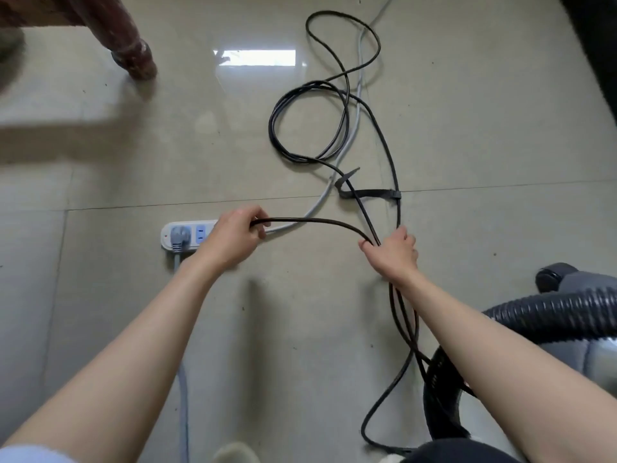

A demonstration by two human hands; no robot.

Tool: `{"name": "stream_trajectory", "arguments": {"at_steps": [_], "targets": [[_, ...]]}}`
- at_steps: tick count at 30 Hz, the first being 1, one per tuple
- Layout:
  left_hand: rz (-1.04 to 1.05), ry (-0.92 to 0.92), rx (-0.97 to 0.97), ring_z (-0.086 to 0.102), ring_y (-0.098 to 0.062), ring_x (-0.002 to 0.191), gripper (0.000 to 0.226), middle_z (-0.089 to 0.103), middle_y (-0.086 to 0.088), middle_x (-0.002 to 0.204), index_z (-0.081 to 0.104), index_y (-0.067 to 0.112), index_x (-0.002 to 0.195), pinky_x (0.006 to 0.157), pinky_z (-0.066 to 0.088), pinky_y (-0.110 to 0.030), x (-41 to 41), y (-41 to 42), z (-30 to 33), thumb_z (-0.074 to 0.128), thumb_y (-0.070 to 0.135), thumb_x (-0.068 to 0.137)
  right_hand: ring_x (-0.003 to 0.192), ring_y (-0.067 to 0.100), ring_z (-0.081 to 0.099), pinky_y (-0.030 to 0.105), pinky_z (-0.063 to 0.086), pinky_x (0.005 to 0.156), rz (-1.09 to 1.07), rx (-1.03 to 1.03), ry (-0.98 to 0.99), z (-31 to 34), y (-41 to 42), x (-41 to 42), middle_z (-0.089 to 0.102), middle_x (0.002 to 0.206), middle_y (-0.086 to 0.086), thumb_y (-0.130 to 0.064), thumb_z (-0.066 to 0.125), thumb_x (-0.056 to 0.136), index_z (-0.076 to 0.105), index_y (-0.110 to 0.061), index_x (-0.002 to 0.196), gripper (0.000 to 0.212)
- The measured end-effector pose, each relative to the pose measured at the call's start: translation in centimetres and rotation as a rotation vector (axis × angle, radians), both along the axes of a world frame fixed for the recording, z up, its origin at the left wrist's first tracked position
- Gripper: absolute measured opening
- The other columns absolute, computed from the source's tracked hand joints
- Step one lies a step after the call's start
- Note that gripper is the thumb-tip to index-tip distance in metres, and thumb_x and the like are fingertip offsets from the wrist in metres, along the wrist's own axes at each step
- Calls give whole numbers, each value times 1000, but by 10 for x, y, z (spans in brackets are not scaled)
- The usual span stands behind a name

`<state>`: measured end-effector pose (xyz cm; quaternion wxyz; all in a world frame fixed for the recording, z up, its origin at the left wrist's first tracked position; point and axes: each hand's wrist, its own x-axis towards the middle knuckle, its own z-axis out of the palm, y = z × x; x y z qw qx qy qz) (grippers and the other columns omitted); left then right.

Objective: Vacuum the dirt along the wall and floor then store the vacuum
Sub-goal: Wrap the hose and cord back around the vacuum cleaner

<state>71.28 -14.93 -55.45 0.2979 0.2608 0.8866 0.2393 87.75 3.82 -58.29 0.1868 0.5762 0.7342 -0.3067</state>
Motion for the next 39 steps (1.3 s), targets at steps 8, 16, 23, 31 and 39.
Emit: {"name": "stream_trajectory", "arguments": {"at_steps": [8, 16, 23, 31, 39], "targets": [[22, -112, 94, 48, -16, 56, 21, 59, 3, 70, 58, 18, 90, 52, 38, -26, 22, 11, 4, 39, 14, 98, 69, 22, 53, 16, 31, 31, -296, -445, 117, 13, 5, -4, 50, 99, 10, -38, 47, 101, 46, -6, 114, 34], [184, -61, 122, 52, -11, 61, 15, 59, 1, 69, 58, 19, 94, 62, 41, -30, 26, 0, 60, 43, 16, 97, 35, 12, 41, 19, 37, 40, -365, -544, 454, 68, -33, -26, 40, 58, 5, -16, 36, 102, 42, -12, 74, 29], [294, -37, 161, 61, -35, 81, 15, 61, -11, 79, 58, 15, 101, 79, 49, -41, 32, -3, 177, 47, 11, 92, 29, 5, 24, 15, 23, 36, -283, -559, 655, 214, -24, -16, 29, 43, -7, -27, 46, 102, 47, -14, 83, 24], [87, -36, 203, 59, -28, 76, 6, 61, -7, 85, 59, 11, 96, 71, 47, -32, 40, 42, 324, 57, 15, 91, 36, 6, 22, 19, 20, 41, -180, -601, 633, 354, 6, 14, 26, 54, -1, -25, 48, 101, 48, -13, 78, 25], [-292, -143, 146, 41, -10, 98, 65, 41, 11, 126, 38, 27, 140, 77, 33, -3, 72, 57, 443, 69, 18, 84, 40, 11, 18, 22, 17, 43, -40, -702, 598, 494, 7, 48, 26, 44, -5, -4, 49, 90, 48, -11, 68, 23]]}}
